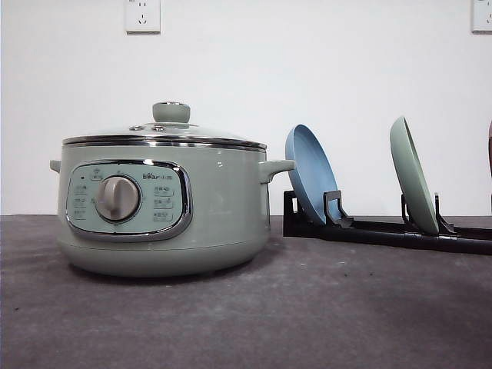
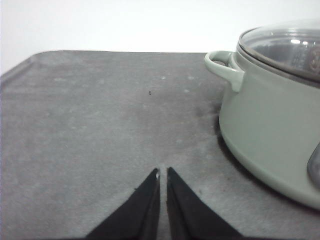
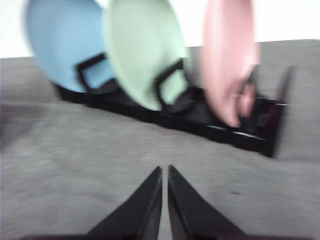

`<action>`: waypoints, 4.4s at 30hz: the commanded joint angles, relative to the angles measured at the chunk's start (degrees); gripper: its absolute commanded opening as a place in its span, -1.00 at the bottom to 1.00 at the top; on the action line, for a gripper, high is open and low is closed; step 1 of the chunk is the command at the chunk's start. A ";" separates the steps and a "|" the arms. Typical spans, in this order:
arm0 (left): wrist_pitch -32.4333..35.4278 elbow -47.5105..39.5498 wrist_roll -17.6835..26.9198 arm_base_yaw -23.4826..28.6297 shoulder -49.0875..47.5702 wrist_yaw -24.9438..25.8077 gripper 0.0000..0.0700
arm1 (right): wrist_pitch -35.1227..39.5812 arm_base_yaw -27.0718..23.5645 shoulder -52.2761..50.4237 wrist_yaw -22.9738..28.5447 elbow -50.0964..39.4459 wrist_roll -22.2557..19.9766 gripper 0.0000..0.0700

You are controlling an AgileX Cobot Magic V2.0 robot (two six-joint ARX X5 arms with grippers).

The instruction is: Transfer potato from steamer to green plate

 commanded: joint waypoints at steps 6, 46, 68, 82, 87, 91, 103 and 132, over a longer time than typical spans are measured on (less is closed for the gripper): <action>1.47 0.12 -11.70 -0.05 0.09 5.14 -0.97 | -0.96 0.13 -0.13 -3.44 2.55 7.66 -0.98; -32.28 69.19 -0.18 -19.93 47.87 27.76 -0.97 | -39.66 6.45 35.62 -25.84 65.15 -4.37 -0.98; -34.75 71.38 2.24 -24.17 49.57 27.74 -0.11 | -41.49 17.90 39.28 -22.62 68.74 -4.14 -0.14; -34.78 71.38 2.24 -24.17 49.59 27.74 0.94 | -41.44 17.90 39.26 -18.35 68.74 -3.56 0.98; -34.80 71.38 2.26 -24.17 49.59 27.74 0.94 | -41.47 17.90 39.28 -18.35 68.74 -2.95 0.98; -34.78 71.38 2.26 -24.17 49.59 27.74 0.94 | -41.49 17.90 39.28 -18.35 68.74 -2.26 0.98; -34.75 71.38 2.48 -24.17 49.59 27.74 0.94 | -41.53 17.90 41.70 -18.37 68.81 4.11 0.97; -34.99 71.38 2.44 -24.17 49.59 27.74 0.93 | -32.93 3.55 88.88 -16.00 90.44 3.66 0.87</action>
